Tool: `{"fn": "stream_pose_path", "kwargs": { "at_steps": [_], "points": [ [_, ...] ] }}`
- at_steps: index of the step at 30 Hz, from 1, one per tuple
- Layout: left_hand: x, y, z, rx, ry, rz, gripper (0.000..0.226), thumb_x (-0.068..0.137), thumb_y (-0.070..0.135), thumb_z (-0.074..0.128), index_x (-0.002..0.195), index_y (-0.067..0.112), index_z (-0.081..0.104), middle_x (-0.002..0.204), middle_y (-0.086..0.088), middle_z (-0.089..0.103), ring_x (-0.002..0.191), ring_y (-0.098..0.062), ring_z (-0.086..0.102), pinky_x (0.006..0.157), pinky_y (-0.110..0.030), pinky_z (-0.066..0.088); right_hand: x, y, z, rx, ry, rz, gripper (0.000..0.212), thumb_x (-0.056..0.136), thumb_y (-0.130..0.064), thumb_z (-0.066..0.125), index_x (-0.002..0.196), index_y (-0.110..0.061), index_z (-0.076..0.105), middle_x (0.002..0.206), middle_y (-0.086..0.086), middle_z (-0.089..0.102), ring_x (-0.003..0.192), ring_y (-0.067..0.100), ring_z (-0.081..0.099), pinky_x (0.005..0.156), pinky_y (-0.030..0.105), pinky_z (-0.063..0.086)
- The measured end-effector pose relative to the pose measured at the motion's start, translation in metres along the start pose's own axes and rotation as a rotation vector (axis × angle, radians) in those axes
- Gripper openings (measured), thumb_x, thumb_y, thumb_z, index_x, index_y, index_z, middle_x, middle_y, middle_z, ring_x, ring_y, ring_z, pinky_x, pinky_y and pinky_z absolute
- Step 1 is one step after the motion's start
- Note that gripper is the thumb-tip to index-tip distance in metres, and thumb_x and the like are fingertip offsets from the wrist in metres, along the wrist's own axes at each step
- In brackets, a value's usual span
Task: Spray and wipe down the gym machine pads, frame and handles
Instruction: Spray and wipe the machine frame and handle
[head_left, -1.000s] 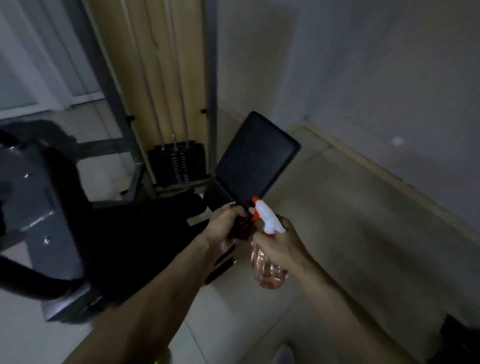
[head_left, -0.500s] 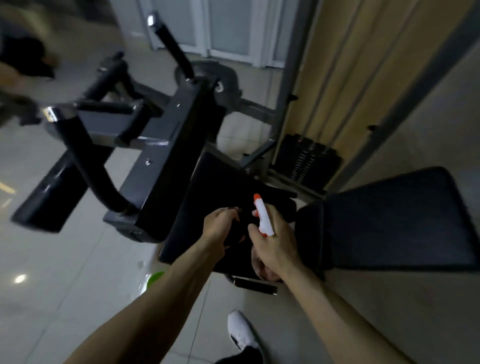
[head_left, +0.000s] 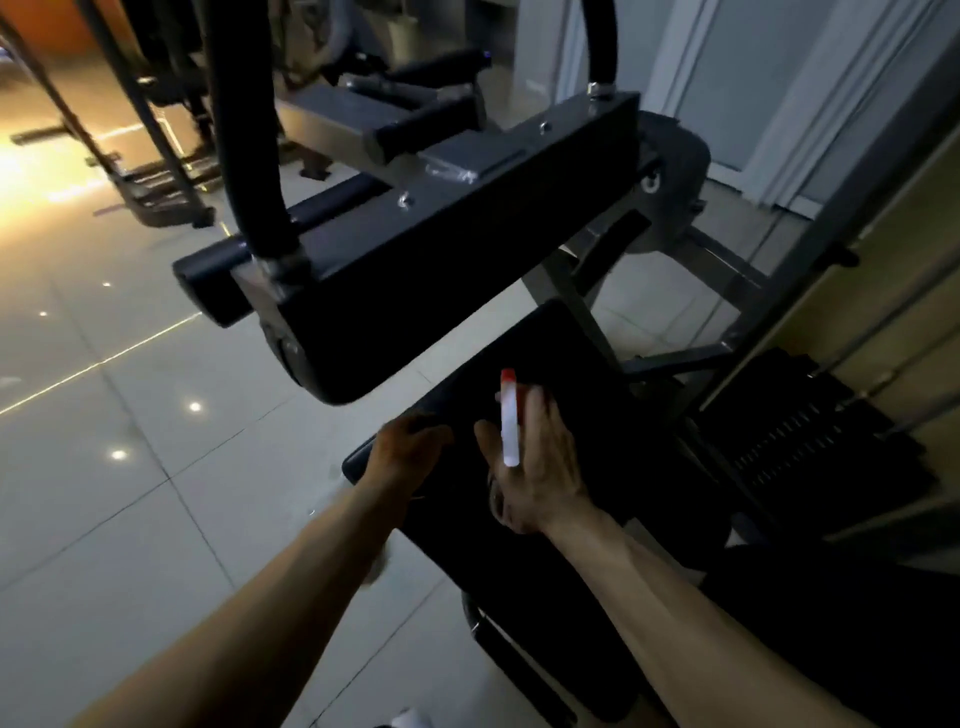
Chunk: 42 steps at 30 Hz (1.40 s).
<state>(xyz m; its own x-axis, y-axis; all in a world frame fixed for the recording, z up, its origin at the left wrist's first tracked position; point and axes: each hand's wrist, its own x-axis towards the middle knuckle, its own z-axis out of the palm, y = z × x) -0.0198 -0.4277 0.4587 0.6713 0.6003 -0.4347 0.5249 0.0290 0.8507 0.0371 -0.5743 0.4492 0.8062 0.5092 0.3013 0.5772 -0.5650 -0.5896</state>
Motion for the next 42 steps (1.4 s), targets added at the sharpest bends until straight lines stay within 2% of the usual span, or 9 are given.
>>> {"fn": "stream_pose_path", "kwargs": {
  "at_steps": [4, 8, 13, 21, 24, 29, 32, 37, 42],
  "points": [
    [0.034, -0.027, -0.004, -0.133, 0.050, 0.140, 0.009, 0.089, 0.005, 0.070, 0.089, 0.009, 0.077, 0.069, -0.012, 0.067, 0.056, -0.024, 0.061, 0.056, -0.030, 0.048, 0.013, 0.030, 0.043, -0.085, -0.007, -0.287, 0.053, 0.103, -0.028, 0.056, 0.148, -0.010, 0.034, 0.117, 0.016, 0.061, 0.101, 0.035, 0.063, 0.076, 0.042, 0.057],
    [0.049, -0.046, -0.018, -0.139, 0.103, 0.357, 0.016, 0.090, 0.004, 0.070, 0.096, 0.018, 0.075, 0.091, -0.020, 0.075, 0.072, -0.026, 0.069, 0.070, -0.038, 0.058, 0.031, 0.050, 0.074, -0.015, 0.095, -0.328, 0.047, 0.099, -0.028, 0.060, 0.144, -0.020, 0.049, 0.122, 0.004, 0.063, 0.104, 0.026, 0.063, 0.083, 0.043, 0.055],
    [0.092, -0.105, -0.021, 0.446, 0.345, 0.350, 0.051, 0.074, 0.035, 0.076, 0.123, 0.020, 0.074, 0.118, -0.003, 0.075, 0.108, -0.025, 0.070, 0.097, -0.040, 0.056, 0.046, 0.070, 0.101, -0.007, 0.205, -0.442, 0.031, 0.102, -0.037, 0.055, 0.129, -0.022, 0.054, 0.105, 0.000, 0.062, 0.091, 0.022, 0.061, 0.073, 0.035, 0.049],
    [0.086, -0.111, -0.004, 0.385, 0.420, 0.393, 0.030, 0.072, 0.046, 0.070, 0.079, 0.018, 0.079, 0.075, -0.003, 0.076, 0.073, -0.020, 0.072, 0.069, -0.037, 0.062, 0.031, 0.053, 0.131, -0.227, 0.363, -0.742, 0.045, 0.106, -0.035, 0.047, 0.146, -0.014, 0.048, 0.110, 0.006, 0.061, 0.093, 0.025, 0.062, 0.060, 0.030, 0.044],
    [0.070, -0.092, -0.011, 0.175, 0.512, 0.530, 0.020, 0.087, 0.035, 0.075, 0.074, 0.020, 0.073, 0.066, -0.001, 0.073, 0.055, -0.015, 0.069, 0.049, -0.030, 0.054, 0.029, 0.039, 0.129, -0.013, 0.339, -0.707, 0.035, 0.107, -0.042, 0.045, 0.133, -0.020, 0.053, 0.107, 0.000, 0.062, 0.089, 0.021, 0.065, 0.064, 0.028, 0.042],
    [0.044, -0.074, -0.031, 0.098, 0.601, 0.649, 0.012, 0.092, 0.027, 0.074, 0.096, 0.015, 0.074, 0.074, -0.006, 0.074, 0.052, -0.015, 0.068, 0.044, -0.028, 0.051, 0.032, 0.017, 0.128, 0.070, 0.324, -0.748, 0.021, 0.101, -0.033, 0.057, 0.118, -0.020, 0.056, 0.101, -0.002, 0.062, 0.082, 0.022, 0.062, 0.067, 0.034, 0.050],
    [0.037, -0.066, -0.030, 0.034, 0.598, 0.676, 0.008, 0.092, 0.013, 0.070, 0.099, 0.011, 0.074, 0.075, -0.009, 0.074, 0.058, -0.019, 0.071, 0.051, -0.033, 0.058, 0.042, 0.021, 0.130, 0.192, 0.392, -0.682, 0.035, 0.112, -0.046, 0.030, 0.098, -0.024, 0.054, 0.080, -0.011, 0.058, 0.068, 0.006, 0.057, 0.062, 0.027, 0.046],
    [0.039, -0.055, -0.012, 0.056, 0.508, 0.712, 0.010, 0.094, 0.013, 0.068, 0.103, 0.015, 0.069, 0.087, -0.012, 0.077, 0.080, -0.031, 0.077, 0.080, -0.056, 0.062, 0.059, 0.050, 0.118, 0.305, 0.461, -0.487, 0.045, 0.111, -0.053, 0.025, 0.098, -0.024, 0.057, 0.080, -0.009, 0.064, 0.072, 0.005, 0.063, 0.071, 0.034, 0.056],
    [0.043, -0.039, 0.027, 0.007, 0.305, 0.766, 0.018, 0.096, 0.009, 0.065, 0.090, 0.025, 0.062, 0.087, -0.005, 0.077, 0.086, -0.026, 0.077, 0.083, -0.044, 0.062, 0.081, 0.095, 0.083, 0.235, 0.512, -0.420, 0.035, 0.112, -0.041, 0.036, 0.102, -0.020, 0.063, 0.076, -0.012, 0.061, 0.072, 0.004, 0.062, 0.070, 0.033, 0.053]
  ]
}}
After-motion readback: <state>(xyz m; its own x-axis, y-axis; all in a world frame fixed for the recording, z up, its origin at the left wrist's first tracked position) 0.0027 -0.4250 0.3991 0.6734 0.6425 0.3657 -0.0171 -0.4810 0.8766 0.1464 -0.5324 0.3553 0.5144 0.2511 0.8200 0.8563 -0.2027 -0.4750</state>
